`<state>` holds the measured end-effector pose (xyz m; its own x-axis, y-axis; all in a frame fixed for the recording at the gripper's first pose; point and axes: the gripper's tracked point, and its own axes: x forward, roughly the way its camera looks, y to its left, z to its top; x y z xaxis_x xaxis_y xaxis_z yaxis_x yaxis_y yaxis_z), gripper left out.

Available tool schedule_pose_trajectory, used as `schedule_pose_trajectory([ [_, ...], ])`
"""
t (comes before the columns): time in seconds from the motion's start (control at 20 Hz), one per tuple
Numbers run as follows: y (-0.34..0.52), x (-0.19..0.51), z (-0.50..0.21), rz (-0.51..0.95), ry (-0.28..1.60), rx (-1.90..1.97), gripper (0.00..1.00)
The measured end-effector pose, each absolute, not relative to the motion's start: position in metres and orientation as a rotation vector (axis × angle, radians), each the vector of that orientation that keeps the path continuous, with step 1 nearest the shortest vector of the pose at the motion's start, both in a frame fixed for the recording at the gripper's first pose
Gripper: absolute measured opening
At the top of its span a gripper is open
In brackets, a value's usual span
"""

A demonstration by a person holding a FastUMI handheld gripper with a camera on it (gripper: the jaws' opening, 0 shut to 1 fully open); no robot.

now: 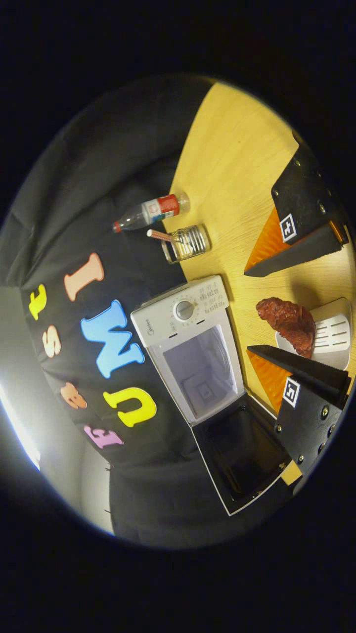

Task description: Open the microwave, put the food inside, and close the microwave door.

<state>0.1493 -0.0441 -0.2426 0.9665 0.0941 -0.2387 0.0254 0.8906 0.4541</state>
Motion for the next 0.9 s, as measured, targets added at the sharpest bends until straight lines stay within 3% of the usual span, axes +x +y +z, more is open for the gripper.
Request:
schedule_pose_trajectory([
  [0.05, -0.037, 0.148, -0.243, 0.088, 0.279, 0.547, 0.84],
  [0.15, -0.032, 0.149, -0.254, 0.123, 0.322, 0.649, 0.63],
  [0.25, -0.032, 0.152, -0.261, 0.132, 0.317, 0.670, 0.49],
  [0.3, -0.028, 0.151, -0.258, 0.158, 0.303, 0.689, 0.49],
  [0.4, -0.027, 0.145, -0.251, 0.187, 0.294, 0.715, 0.28],
  [0.5, -0.017, 0.141, -0.248, 0.216, 0.297, 0.713, 0.18],
  [0.9, -0.007, 0.140, -0.224, 0.262, 0.302, 0.814, 0.14],
])
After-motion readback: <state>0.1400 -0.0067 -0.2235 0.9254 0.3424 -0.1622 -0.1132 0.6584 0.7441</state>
